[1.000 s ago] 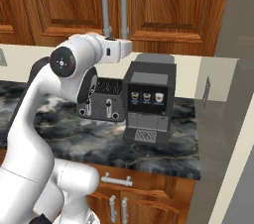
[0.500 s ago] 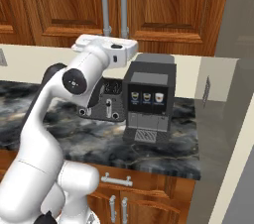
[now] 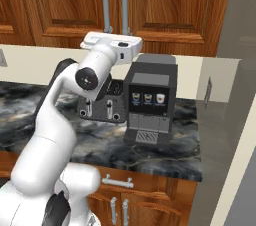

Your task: Move the condiment bottle and oil and vinegar bottle from the cabinet to the dining counter.

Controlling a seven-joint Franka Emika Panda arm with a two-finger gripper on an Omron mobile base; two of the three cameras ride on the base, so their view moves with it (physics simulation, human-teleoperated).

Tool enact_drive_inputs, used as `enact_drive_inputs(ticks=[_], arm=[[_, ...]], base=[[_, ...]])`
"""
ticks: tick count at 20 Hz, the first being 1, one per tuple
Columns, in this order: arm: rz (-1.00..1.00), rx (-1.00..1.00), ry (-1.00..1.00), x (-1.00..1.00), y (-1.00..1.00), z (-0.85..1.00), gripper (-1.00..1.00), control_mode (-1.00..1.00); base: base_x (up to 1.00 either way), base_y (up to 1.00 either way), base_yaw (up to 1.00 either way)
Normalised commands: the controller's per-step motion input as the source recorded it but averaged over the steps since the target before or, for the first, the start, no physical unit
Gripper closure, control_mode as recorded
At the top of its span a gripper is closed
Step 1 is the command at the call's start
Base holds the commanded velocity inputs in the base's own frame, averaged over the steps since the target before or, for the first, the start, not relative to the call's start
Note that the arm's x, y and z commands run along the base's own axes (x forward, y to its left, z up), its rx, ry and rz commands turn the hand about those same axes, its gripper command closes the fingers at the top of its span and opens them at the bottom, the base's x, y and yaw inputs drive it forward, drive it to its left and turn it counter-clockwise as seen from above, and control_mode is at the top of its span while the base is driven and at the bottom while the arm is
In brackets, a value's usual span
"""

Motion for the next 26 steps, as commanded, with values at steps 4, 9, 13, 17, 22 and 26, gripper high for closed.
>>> enact_drive_inputs(ticks=[4,9,13,17,22,26], arm=[[0.07,0.00,0.00,0.65,-0.05,0.04,-1.00,-1.00],[0.06,0.00,0.00,0.63,-0.09,0.01,-1.00,-1.00],[0.02,0.00,0.00,0.66,-0.02,0.00,-1.00,-1.00],[0.03,0.00,0.00,0.70,-0.02,0.00,-1.00,-1.00],[0.06,0.00,0.00,0.69,-0.06,0.00,-1.00,-1.00],[0.01,-0.01,0.11,0.63,0.10,0.00,1.00,-1.00]], base=[[0.00,0.00,0.00],[0.00,0.00,0.00],[0.00,0.00,0.00],[0.00,0.00,0.00],[0.00,0.00,0.00],[0.00,0.00,0.00]])
